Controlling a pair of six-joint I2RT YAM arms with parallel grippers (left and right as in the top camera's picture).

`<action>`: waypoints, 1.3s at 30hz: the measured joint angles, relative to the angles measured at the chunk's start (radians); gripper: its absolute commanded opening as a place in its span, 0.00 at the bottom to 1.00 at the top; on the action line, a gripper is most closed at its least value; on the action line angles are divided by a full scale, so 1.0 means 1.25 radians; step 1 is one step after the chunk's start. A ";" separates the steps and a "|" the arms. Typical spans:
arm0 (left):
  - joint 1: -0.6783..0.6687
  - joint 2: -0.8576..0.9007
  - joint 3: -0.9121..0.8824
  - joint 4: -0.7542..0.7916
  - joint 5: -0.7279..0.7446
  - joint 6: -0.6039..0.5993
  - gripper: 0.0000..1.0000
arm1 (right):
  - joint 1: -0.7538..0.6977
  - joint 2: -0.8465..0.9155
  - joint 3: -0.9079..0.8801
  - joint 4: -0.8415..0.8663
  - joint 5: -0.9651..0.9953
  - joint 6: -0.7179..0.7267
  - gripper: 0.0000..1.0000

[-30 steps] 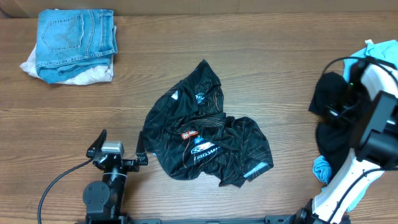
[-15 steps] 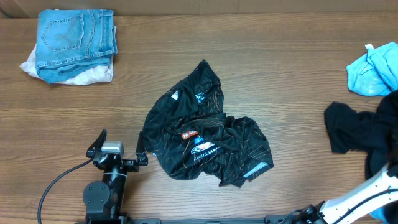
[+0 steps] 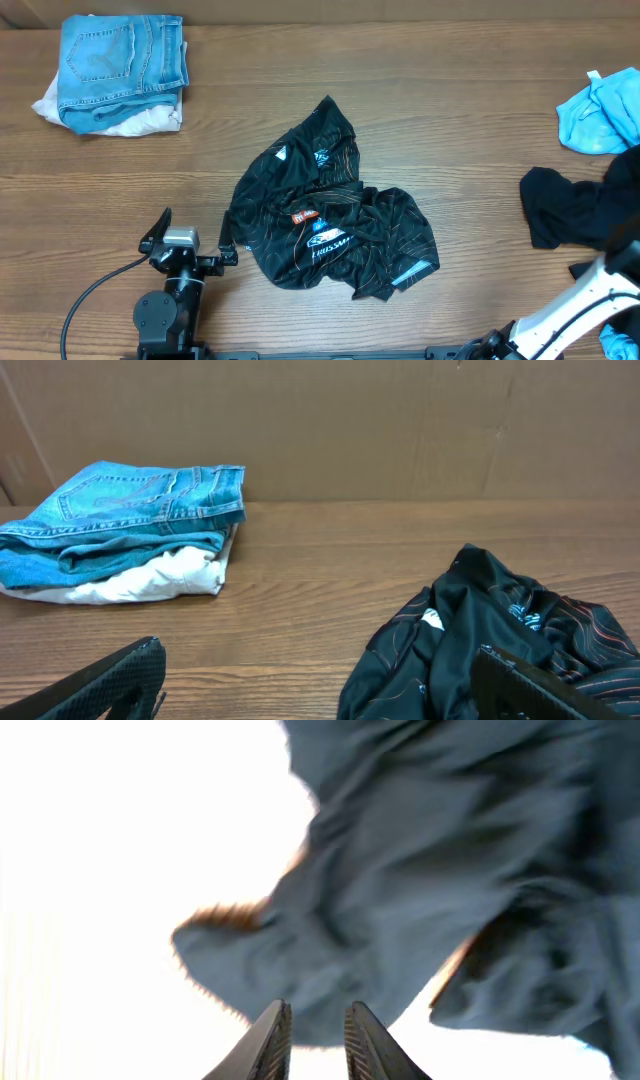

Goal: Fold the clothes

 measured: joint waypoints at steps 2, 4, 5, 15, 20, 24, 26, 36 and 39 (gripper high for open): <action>0.000 0.000 0.000 0.000 0.000 0.000 1.00 | 0.039 0.000 -0.015 -0.018 -0.007 -0.014 0.22; 0.000 0.000 0.000 0.000 0.000 0.000 1.00 | 0.075 0.000 -0.043 -0.025 -0.007 -0.022 0.22; 0.000 0.000 0.000 0.000 0.000 0.000 1.00 | 0.092 0.000 -0.057 -0.026 -0.005 -0.023 0.21; 0.000 0.000 0.000 0.000 0.000 0.000 1.00 | 0.152 0.000 -0.189 -0.039 0.002 -0.032 0.20; 0.000 0.000 0.000 0.000 0.000 0.000 1.00 | 0.149 0.000 -0.295 0.007 0.018 -0.032 0.21; 0.000 0.000 0.000 0.000 0.000 0.000 1.00 | 0.149 0.000 -0.368 0.101 0.038 -0.025 0.22; 0.000 0.000 0.000 0.000 0.000 0.000 1.00 | 0.149 0.000 -0.387 0.148 0.043 -0.022 0.27; 0.000 0.000 0.000 0.000 0.000 0.000 1.00 | 0.099 0.000 -0.422 0.408 0.070 0.016 0.19; 0.000 0.000 0.000 0.000 0.000 0.000 1.00 | 0.066 0.000 -0.421 0.450 0.082 0.020 0.22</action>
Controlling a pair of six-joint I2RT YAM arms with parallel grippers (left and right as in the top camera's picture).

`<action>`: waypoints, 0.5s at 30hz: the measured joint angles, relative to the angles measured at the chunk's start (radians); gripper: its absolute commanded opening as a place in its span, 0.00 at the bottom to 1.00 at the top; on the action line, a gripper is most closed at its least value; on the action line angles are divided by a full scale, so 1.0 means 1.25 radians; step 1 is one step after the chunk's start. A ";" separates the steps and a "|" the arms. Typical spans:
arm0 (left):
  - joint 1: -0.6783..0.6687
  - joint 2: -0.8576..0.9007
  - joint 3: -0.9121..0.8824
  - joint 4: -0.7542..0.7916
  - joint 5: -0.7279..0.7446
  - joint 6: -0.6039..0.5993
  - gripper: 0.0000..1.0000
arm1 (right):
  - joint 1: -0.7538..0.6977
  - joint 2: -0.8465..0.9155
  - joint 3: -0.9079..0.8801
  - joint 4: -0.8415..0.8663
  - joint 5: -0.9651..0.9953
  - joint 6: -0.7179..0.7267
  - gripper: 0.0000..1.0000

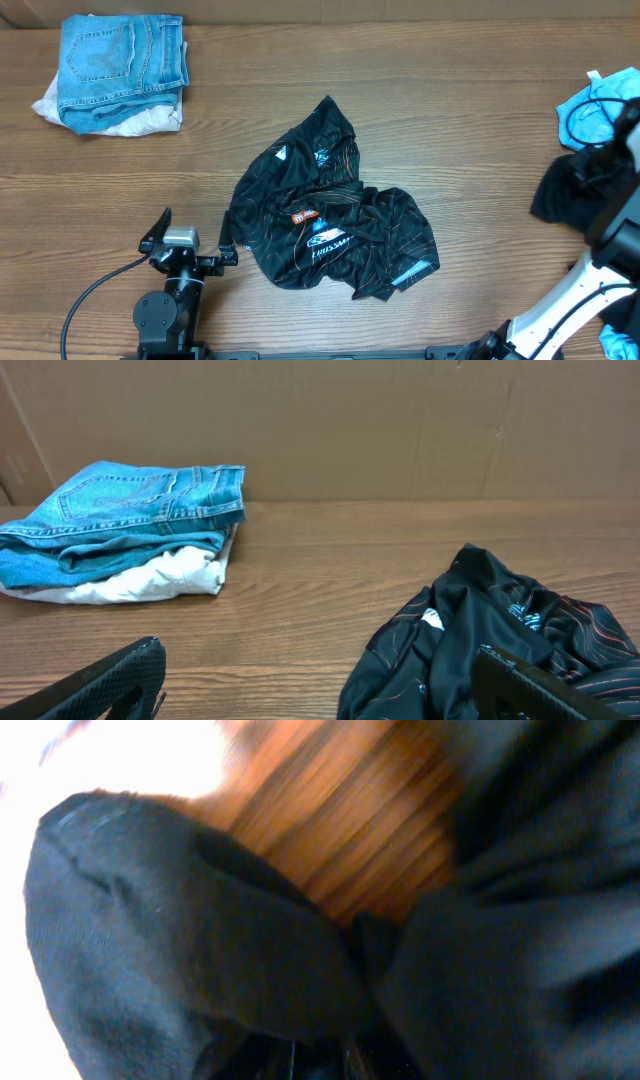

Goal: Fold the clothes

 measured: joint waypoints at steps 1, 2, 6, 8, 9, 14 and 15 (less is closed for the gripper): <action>0.000 0.000 0.000 0.000 0.000 0.000 1.00 | -0.013 0.000 0.004 0.005 0.001 0.002 0.24; 0.000 0.000 0.000 0.000 0.000 0.000 1.00 | -0.030 0.000 0.012 0.002 0.002 0.005 0.28; 0.000 0.000 0.000 0.000 0.000 0.000 1.00 | -0.075 0.001 0.101 -0.074 -0.016 0.006 0.40; 0.000 0.000 0.000 0.000 0.000 0.000 1.00 | -0.085 0.001 0.209 -0.141 -0.048 0.005 0.48; 0.000 0.000 0.000 0.000 0.000 0.000 1.00 | -0.086 0.000 0.248 -0.159 -0.063 0.005 0.52; 0.000 0.000 0.000 0.000 0.000 0.000 1.00 | -0.060 -0.002 0.501 -0.298 -0.206 -0.009 0.67; 0.000 0.000 0.000 0.000 0.000 0.000 1.00 | -0.045 -0.006 0.551 -0.327 -0.243 -0.013 0.72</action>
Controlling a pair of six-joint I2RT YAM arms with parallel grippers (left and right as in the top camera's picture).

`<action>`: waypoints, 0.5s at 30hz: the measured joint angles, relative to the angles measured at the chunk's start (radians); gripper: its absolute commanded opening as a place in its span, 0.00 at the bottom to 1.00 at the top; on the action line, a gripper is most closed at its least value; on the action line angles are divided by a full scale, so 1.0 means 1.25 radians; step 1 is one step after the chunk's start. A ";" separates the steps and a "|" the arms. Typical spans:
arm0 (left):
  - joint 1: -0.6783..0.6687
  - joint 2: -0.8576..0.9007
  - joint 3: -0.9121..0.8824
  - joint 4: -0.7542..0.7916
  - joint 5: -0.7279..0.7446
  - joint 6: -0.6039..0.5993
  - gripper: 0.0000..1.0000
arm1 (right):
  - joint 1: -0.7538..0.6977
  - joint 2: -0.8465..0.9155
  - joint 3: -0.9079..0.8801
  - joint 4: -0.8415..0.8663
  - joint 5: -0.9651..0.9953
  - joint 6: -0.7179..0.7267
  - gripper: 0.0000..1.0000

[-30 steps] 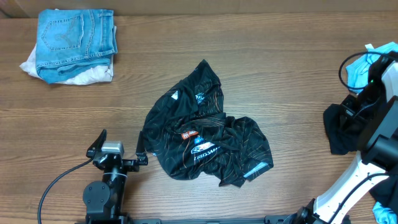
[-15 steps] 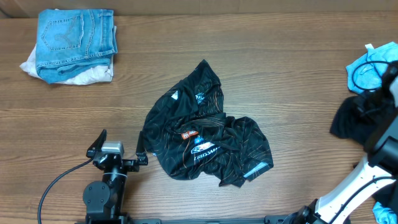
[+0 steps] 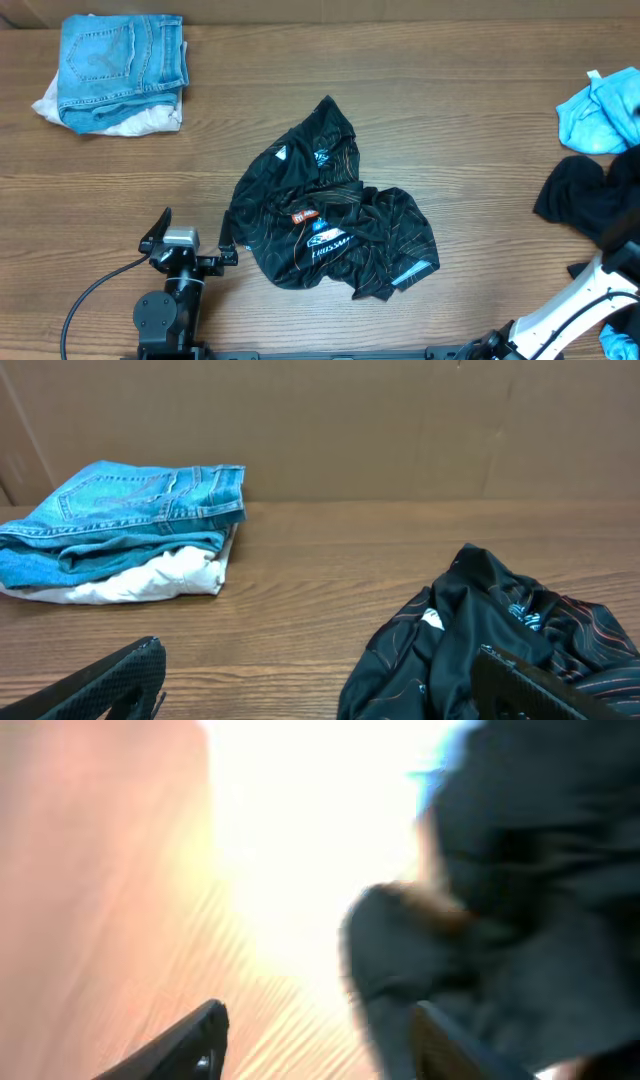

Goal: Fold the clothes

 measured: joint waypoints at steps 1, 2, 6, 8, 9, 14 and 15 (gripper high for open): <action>0.000 0.000 0.000 0.000 0.000 0.000 1.00 | 0.010 -0.004 0.025 -0.017 -0.019 -0.005 0.76; 0.000 0.000 0.000 0.000 0.000 0.000 1.00 | 0.027 -0.010 0.056 -0.039 -0.043 -0.009 0.80; 0.000 0.000 0.000 0.000 0.000 0.000 1.00 | 0.114 -0.061 0.132 -0.103 -0.093 -0.017 0.87; 0.000 0.000 0.000 0.000 0.000 0.000 1.00 | 0.163 -0.094 0.146 -0.119 -0.105 -0.021 0.89; 0.000 0.000 0.000 0.000 0.000 0.000 1.00 | 0.188 -0.114 0.149 -0.127 -0.110 -0.023 0.90; 0.000 0.000 0.000 0.000 0.000 0.000 1.00 | 0.314 -0.209 0.154 -0.162 -0.125 -0.037 0.95; 0.000 0.000 0.000 0.000 0.000 0.000 1.00 | 0.333 -0.224 0.154 -0.163 -0.126 -0.038 1.00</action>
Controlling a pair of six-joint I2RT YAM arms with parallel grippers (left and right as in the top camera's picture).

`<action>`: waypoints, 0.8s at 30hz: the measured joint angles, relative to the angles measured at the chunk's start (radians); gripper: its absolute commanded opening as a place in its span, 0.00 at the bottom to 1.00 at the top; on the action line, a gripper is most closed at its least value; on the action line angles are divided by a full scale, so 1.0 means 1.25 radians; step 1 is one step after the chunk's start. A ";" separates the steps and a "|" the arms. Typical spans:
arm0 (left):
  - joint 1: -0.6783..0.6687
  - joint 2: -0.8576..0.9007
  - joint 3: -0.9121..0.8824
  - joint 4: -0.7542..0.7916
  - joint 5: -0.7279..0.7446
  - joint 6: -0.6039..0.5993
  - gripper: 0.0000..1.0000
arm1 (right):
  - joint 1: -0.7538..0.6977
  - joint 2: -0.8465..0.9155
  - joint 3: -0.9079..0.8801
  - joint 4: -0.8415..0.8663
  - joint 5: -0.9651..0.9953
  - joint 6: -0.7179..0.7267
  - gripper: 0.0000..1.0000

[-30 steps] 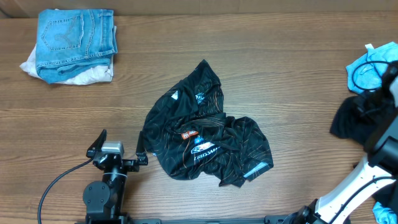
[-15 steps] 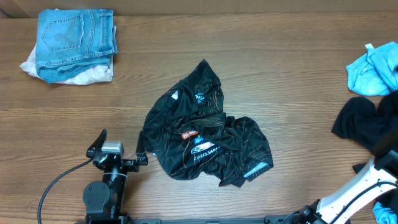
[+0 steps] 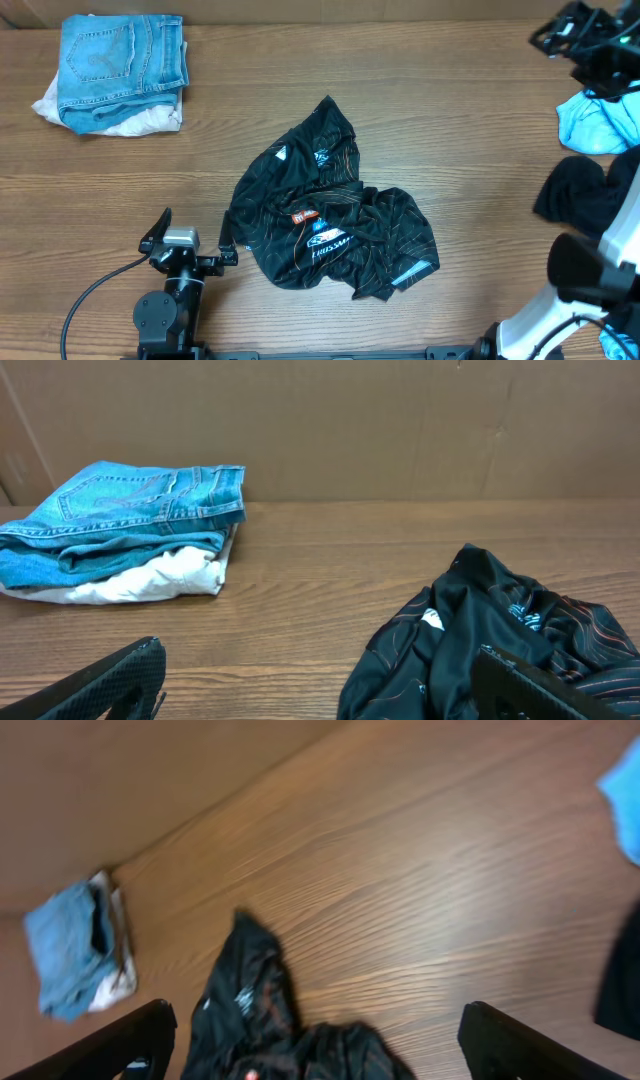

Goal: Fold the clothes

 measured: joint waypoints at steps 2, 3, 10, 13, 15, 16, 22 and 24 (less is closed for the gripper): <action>0.000 0.000 0.000 0.000 0.000 0.000 1.00 | 0.056 -0.037 0.000 0.000 0.001 -0.003 1.00; 0.000 0.000 0.000 0.000 0.000 0.000 1.00 | 0.076 -0.047 0.000 -0.001 0.002 -0.003 1.00; 0.000 0.000 0.000 0.000 0.000 0.000 1.00 | 0.187 -0.149 -0.091 0.001 0.036 0.004 1.00; 0.000 0.000 0.000 0.000 0.000 0.000 1.00 | 0.245 -0.241 -0.188 0.000 0.078 0.019 1.00; 0.000 0.000 0.000 0.000 0.000 0.000 1.00 | 0.285 -0.309 -0.255 0.000 0.092 0.023 1.00; 0.000 0.000 0.000 0.000 0.000 0.000 1.00 | 0.302 -0.342 -0.286 -0.001 0.095 0.025 1.00; 0.000 0.000 -0.001 0.013 0.033 -0.007 1.00 | 0.367 -0.471 -0.516 -0.002 0.090 0.032 1.00; 0.001 0.000 -0.001 0.045 0.104 -0.017 1.00 | 0.376 -0.473 -0.597 0.001 0.082 0.033 1.00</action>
